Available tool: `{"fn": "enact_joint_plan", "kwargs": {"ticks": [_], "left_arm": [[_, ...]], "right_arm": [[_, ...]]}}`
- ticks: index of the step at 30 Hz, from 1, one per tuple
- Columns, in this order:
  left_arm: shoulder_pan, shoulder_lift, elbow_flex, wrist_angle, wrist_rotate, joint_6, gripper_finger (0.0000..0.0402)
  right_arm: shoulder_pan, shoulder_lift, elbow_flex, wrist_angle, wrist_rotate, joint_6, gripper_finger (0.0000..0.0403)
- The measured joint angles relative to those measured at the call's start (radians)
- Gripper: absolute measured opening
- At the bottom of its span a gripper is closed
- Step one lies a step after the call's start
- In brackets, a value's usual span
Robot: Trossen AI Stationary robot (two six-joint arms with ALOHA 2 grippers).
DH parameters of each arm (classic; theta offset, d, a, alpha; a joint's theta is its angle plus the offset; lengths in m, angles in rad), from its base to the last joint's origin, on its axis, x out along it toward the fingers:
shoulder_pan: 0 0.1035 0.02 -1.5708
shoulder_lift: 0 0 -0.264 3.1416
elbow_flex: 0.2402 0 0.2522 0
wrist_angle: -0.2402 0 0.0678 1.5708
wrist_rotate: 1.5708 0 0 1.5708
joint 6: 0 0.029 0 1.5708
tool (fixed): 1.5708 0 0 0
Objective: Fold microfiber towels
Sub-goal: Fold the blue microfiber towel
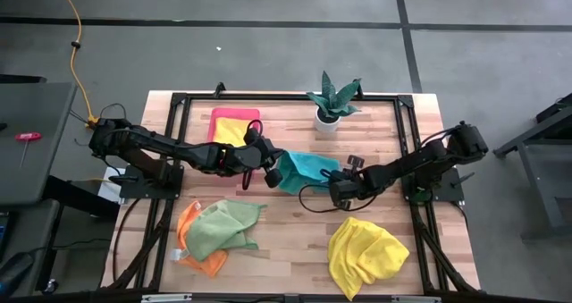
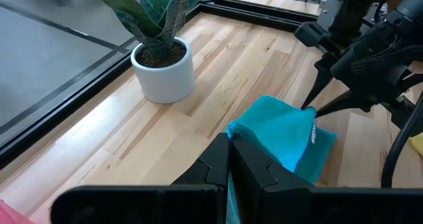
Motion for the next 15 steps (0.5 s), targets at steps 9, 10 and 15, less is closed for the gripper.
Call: {"fn": "enact_joint_plan", "kwargs": {"ticks": [9, 10, 15], "left_arm": [[0.0, 0.0, 0.0, -0.006, 0.0, 0.002, 0.0], [0.001, 0.0, 0.0, -0.008, 0.0, 0.009, 0.0], [0.03, -0.036, -0.001, -0.016, 0.044, 0.061, 0.0]], "right_arm": [[-0.006, -0.065, 0.062, -0.15, -0.009, -0.02, 0.0008], [-0.008, -0.072, 0.077, -0.181, -0.007, -0.033, 0.0005], [-0.038, -0.143, 0.159, -0.288, -0.027, -0.099, 0.0002]]}}
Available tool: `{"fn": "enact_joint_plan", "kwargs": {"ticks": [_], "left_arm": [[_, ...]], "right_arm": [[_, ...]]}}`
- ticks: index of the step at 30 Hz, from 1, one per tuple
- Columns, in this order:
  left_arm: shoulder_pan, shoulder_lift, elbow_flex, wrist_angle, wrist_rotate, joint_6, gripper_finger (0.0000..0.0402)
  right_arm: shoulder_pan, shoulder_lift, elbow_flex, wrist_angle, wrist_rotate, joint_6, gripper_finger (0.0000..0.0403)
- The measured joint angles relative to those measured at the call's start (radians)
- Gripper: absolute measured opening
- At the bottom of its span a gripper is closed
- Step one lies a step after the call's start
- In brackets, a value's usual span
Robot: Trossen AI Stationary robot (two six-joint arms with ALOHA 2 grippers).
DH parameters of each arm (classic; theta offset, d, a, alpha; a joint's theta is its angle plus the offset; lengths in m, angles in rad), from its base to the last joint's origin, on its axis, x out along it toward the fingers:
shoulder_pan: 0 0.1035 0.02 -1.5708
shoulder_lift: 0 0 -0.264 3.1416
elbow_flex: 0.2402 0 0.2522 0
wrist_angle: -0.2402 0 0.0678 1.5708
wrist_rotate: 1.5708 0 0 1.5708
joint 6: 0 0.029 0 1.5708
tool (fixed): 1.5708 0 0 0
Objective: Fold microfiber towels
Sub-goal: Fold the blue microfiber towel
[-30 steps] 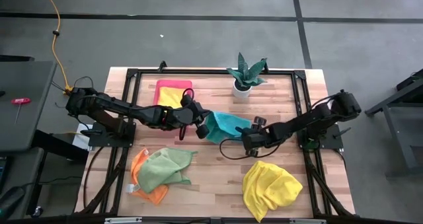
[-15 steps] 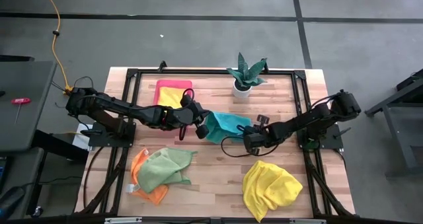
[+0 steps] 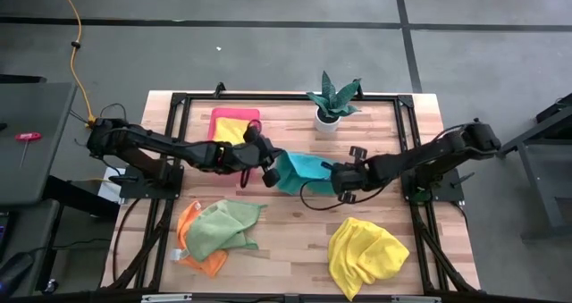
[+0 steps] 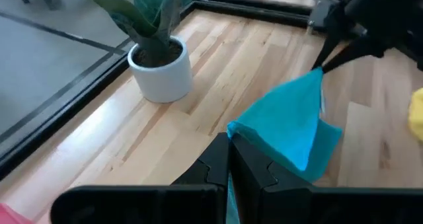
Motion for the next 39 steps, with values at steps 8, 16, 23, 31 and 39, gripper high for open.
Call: {"fn": "enact_joint_plan", "kwargs": {"ticks": [8, 16, 23, 31, 39], "left_arm": [[0.09, -0.148, 0.0, -0.016, 0.025, 0.055, 0.0], [0.173, -0.28, 0.001, -0.029, 0.163, 0.08, 0.0], [0.219, -0.327, 0.001, -0.072, 0.393, 0.108, 0.0], [0.249, -0.326, 0.03, -0.073, 0.455, 0.071, 0.0], [0.254, -0.325, 0.07, -0.109, 0.465, -0.001, 0.0]], "right_arm": [[-0.088, -0.141, 0.163, -0.097, -0.155, -0.076, 0.0001], [-0.163, -0.217, 0.38, -0.252, -0.203, -0.088, 0.0], [-0.219, -0.231, 0.573, -0.478, -0.18, -0.131, 0.0], [-0.298, -0.231, 0.652, -0.639, -0.176, -0.199, 0.0], [-0.321, -0.286, 0.619, -0.673, -0.246, -0.182, 0.0]]}}
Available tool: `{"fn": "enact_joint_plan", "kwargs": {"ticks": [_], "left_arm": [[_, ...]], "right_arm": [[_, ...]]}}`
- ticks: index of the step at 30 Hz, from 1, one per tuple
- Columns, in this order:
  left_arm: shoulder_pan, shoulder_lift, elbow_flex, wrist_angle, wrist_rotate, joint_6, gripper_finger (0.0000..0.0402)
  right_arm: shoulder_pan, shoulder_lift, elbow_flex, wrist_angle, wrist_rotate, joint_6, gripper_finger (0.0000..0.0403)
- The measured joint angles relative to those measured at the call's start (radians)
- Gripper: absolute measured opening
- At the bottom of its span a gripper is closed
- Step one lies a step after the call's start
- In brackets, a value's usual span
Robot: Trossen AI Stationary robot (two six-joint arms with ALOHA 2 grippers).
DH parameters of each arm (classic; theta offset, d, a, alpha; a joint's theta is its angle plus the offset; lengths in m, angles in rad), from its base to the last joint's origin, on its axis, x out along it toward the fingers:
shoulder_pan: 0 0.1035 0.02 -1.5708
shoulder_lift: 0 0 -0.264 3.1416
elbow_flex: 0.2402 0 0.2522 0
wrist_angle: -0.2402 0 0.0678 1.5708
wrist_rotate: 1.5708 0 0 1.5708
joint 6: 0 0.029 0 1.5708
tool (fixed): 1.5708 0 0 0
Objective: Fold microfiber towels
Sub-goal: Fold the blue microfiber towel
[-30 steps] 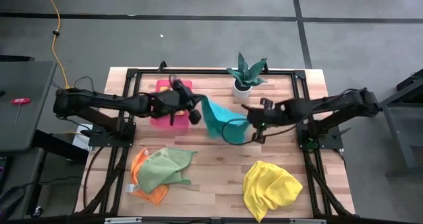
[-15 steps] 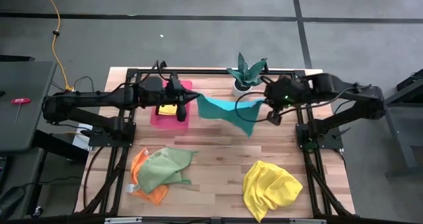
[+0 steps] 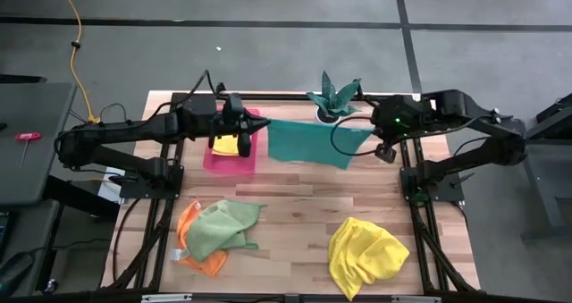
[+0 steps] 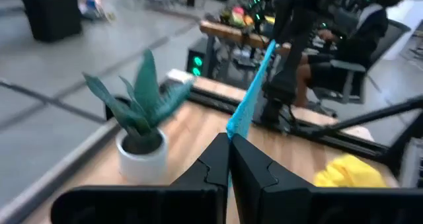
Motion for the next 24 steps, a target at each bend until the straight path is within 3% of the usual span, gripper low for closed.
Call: {"fn": "enact_joint_plan", "kwargs": {"ticks": [8, 17, 20, 24], "left_arm": [[-0.202, 0.001, 0.0, -0.077, -0.073, -0.132, 0.0], [-0.486, 0.025, 0.0, -0.052, -0.23, -0.552, 0.0], [-0.502, 0.057, -0.001, -0.048, -0.274, -0.595, 0.0], [-0.465, 0.145, -0.001, -0.052, -0.276, -0.587, 0.0]], "right_arm": [[0.128, -0.041, -0.035, -0.003, -0.226, 0.166, 0.0], [0.362, -0.04, -0.036, 0.091, -0.488, 0.452, 0.0], [0.377, -0.04, -0.036, 0.063, -0.474, 0.471, 0.0], [0.349, -0.038, -0.048, -0.038, -0.349, 0.459, 0.0]]}}
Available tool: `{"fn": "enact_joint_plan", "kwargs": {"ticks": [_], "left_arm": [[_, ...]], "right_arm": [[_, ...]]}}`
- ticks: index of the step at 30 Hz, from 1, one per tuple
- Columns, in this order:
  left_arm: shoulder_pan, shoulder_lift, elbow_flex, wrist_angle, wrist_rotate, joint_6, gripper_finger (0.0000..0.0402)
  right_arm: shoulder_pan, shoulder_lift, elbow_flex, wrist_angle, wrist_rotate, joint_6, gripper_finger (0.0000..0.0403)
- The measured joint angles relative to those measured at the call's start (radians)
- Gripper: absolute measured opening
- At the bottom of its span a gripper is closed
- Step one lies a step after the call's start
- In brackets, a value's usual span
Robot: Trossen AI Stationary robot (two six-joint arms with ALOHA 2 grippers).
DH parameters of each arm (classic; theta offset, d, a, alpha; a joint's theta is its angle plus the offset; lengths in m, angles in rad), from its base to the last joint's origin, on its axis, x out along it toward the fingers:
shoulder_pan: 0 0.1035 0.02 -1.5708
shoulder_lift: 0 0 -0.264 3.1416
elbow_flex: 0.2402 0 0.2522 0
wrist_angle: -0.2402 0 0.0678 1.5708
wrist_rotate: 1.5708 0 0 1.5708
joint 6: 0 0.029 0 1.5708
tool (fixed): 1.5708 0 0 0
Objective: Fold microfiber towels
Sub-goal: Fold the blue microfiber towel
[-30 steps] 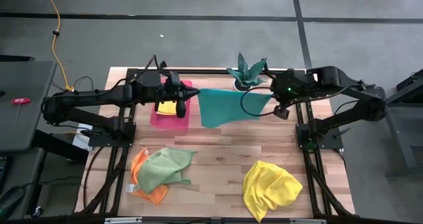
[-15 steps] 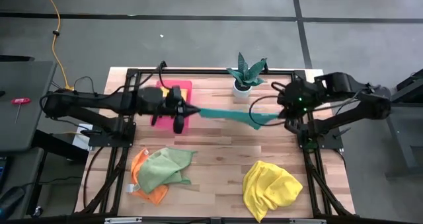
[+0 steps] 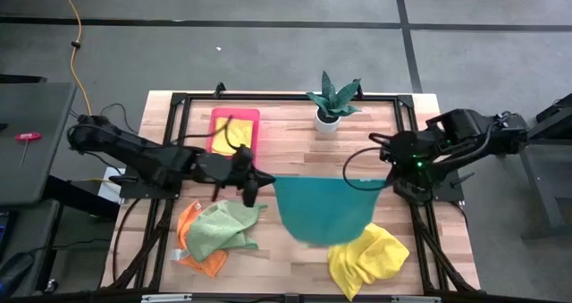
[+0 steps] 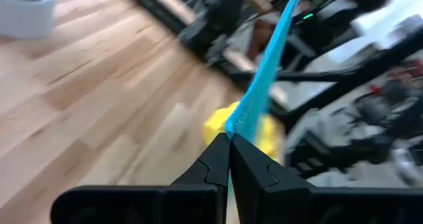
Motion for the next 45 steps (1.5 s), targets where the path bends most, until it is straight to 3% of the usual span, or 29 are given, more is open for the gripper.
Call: {"fn": "enact_joint_plan", "kwargs": {"ticks": [12, 22, 34, 45], "left_arm": [[0.14, 0.224, -0.001, 0.024, -0.031, 0.159, 0.0], [0.24, 0.289, 0.001, 0.023, -0.069, 0.27, 0.0], [0.315, 0.456, -0.001, 0.137, -0.095, 0.397, 0.0], [0.453, 0.462, 0.0, 0.195, -0.126, 0.569, 0.0]], "right_arm": [[-0.07, -0.009, -0.346, 0.027, 0.313, 0.045, 0.0], [-0.132, -0.009, -0.589, 0.223, 0.313, 0.06, 0.0], [-0.287, -0.009, -0.68, 0.334, 0.436, 0.039, 0.0], [-0.478, -0.009, -0.74, 0.479, 0.529, -0.006, 0.0]]}}
